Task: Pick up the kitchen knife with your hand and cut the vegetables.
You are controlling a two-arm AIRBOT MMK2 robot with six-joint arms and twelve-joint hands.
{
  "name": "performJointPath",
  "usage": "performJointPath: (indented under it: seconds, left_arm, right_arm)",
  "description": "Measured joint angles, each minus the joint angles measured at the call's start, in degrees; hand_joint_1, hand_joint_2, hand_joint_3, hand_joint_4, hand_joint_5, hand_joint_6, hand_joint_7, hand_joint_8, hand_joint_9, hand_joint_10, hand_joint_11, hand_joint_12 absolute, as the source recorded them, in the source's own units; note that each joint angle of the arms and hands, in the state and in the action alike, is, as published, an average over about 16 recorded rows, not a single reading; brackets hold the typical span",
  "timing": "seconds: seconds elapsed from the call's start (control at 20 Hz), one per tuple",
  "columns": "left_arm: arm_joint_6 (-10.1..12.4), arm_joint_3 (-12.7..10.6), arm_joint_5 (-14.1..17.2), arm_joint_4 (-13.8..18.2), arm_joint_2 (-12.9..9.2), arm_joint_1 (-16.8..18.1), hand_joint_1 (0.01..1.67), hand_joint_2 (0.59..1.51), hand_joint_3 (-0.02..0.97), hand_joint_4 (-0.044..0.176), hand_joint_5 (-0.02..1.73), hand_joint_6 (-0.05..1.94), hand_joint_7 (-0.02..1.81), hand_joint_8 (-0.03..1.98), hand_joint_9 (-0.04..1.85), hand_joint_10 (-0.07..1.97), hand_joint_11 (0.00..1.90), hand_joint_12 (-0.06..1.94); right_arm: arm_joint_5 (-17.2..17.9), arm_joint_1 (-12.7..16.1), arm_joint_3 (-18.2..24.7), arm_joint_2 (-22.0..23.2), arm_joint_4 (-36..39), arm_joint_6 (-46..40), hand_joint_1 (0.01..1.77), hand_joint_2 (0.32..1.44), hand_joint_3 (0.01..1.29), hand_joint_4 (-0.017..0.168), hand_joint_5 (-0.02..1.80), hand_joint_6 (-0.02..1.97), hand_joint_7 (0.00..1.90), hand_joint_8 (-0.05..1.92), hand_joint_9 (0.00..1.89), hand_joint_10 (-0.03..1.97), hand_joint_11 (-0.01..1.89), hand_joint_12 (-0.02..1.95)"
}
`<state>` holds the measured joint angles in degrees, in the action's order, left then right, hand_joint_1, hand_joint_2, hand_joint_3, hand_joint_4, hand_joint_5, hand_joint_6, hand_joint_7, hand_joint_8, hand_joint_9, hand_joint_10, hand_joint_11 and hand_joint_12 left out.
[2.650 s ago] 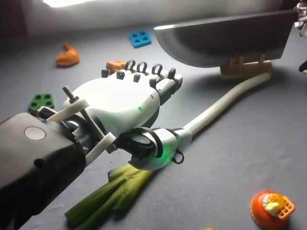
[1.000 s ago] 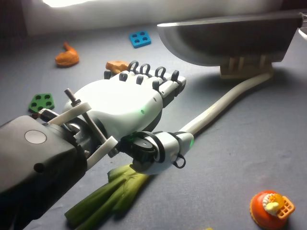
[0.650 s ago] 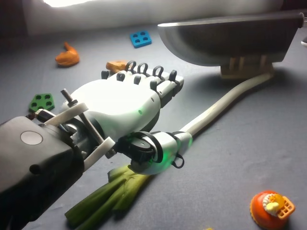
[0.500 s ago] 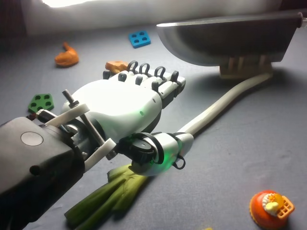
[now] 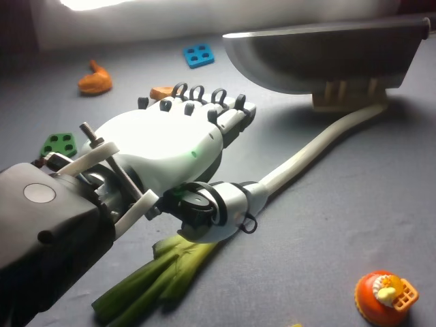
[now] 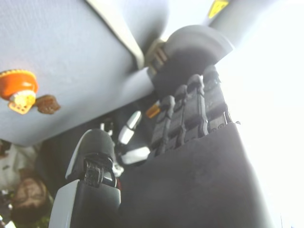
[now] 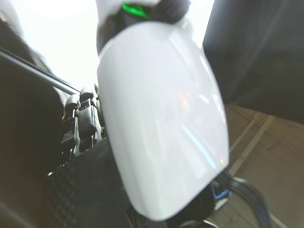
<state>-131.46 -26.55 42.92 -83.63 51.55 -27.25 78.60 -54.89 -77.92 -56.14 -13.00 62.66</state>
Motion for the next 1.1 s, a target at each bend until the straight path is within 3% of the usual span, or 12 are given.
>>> performJointPath:
  seconds: [0.3,0.6,0.8,1.1]
  left_arm:
    - [0.6,0.4,0.9,-0.6,0.0,0.2,0.13,1.409,0.016,0.002,0.02,0.02,0.03,0.02,0.02,0.01,0.02,0.00]
    - [0.8,1.6,1.6,-0.9,0.0,0.2,0.14,1.410,0.017,0.002,0.02,0.02,0.04,0.02,0.02,0.01,0.02,0.00]
    - [0.8,2.4,2.0,-0.9,0.0,0.2,0.15,1.410,0.017,0.002,0.02,0.02,0.03,0.02,0.02,0.01,0.02,0.00]
    - [0.8,3.1,2.4,-0.9,0.0,0.1,0.16,1.410,0.017,0.002,0.02,0.02,0.03,0.02,0.02,0.01,0.02,0.00]
  right_arm:
    - [0.1,-1.3,13.4,7.8,-0.7,1.1,0.88,0.85,0.02,0.062,0.02,0.02,0.01,0.02,0.02,0.01,0.01,0.00]
    - [-5.5,-0.7,23.2,13.2,-1.5,1.5,0.87,0.85,0.02,0.062,0.02,0.02,0.02,0.02,0.02,0.01,0.01,0.00]
    - [-11.5,1.0,27.6,15.8,-2.3,1.8,0.87,0.85,0.02,0.061,0.02,0.02,0.02,0.02,0.02,0.01,0.01,0.00]
    - [-17.5,2.9,30.4,17.6,-3.0,2.0,0.88,0.85,0.02,0.061,0.02,0.02,0.02,0.02,0.02,0.00,0.01,0.00]
